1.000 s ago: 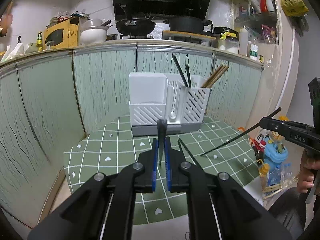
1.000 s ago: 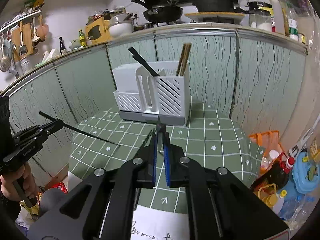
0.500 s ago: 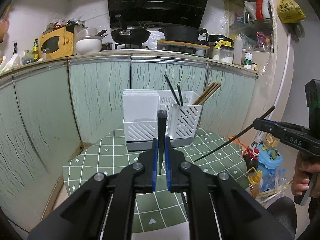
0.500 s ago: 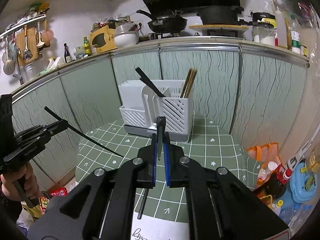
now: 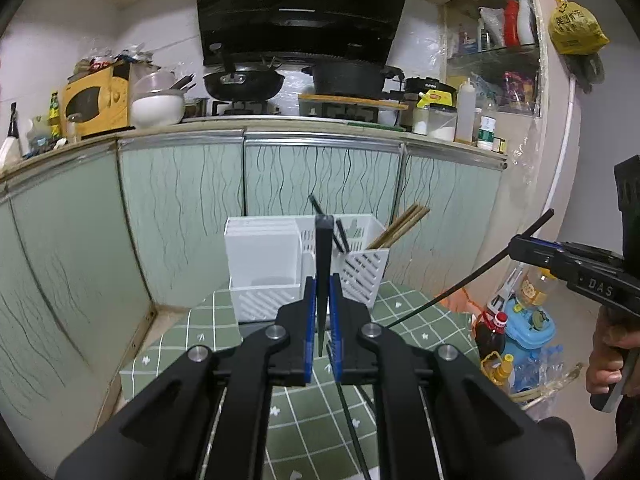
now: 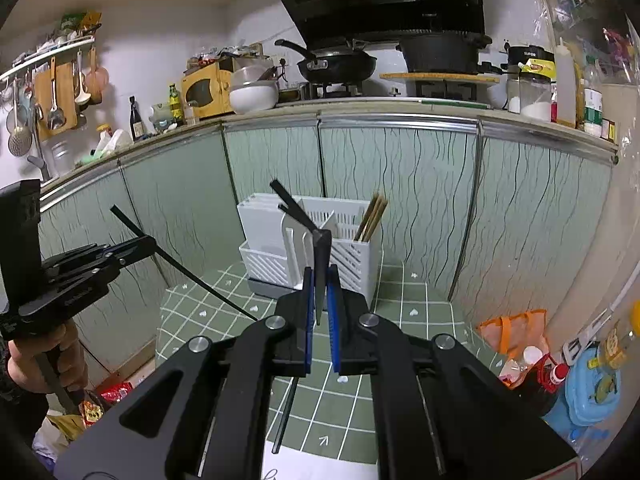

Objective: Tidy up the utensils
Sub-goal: 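Lift both black chopsticks and carry them above the white holder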

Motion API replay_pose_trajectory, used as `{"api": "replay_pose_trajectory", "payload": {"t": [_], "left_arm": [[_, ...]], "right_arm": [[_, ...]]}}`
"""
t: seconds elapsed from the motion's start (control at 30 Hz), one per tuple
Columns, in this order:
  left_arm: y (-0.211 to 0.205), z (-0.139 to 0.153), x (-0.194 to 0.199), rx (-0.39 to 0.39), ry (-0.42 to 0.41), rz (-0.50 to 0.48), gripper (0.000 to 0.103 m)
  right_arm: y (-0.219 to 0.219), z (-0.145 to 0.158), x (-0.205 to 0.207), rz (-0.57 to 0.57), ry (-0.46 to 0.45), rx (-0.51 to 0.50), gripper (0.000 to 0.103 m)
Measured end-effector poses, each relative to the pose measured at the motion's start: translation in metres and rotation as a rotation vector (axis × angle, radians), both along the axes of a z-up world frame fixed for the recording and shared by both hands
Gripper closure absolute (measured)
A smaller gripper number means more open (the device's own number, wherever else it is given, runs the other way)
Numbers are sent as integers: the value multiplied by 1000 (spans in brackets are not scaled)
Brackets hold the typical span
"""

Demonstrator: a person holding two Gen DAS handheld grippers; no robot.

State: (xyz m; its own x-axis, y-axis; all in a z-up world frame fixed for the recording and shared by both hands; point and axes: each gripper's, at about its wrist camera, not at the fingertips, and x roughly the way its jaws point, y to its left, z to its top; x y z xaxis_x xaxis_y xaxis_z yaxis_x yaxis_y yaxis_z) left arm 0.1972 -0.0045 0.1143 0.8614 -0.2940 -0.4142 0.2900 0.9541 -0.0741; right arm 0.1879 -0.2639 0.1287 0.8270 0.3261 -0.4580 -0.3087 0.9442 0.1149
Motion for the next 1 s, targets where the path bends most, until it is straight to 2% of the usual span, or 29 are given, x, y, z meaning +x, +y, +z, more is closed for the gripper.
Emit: {"api": "replay_pose_trajectory", "payload": {"t": [0.8, 1.0], "left_arm": [[-26, 85, 51, -24, -60, -73, 97], [-38, 101, 73, -20, -71, -88, 97]], "right_arm": [[-12, 84, 45, -2, -69, -6, 97], [-9, 93, 68, 2, -70, -27, 97]]}}
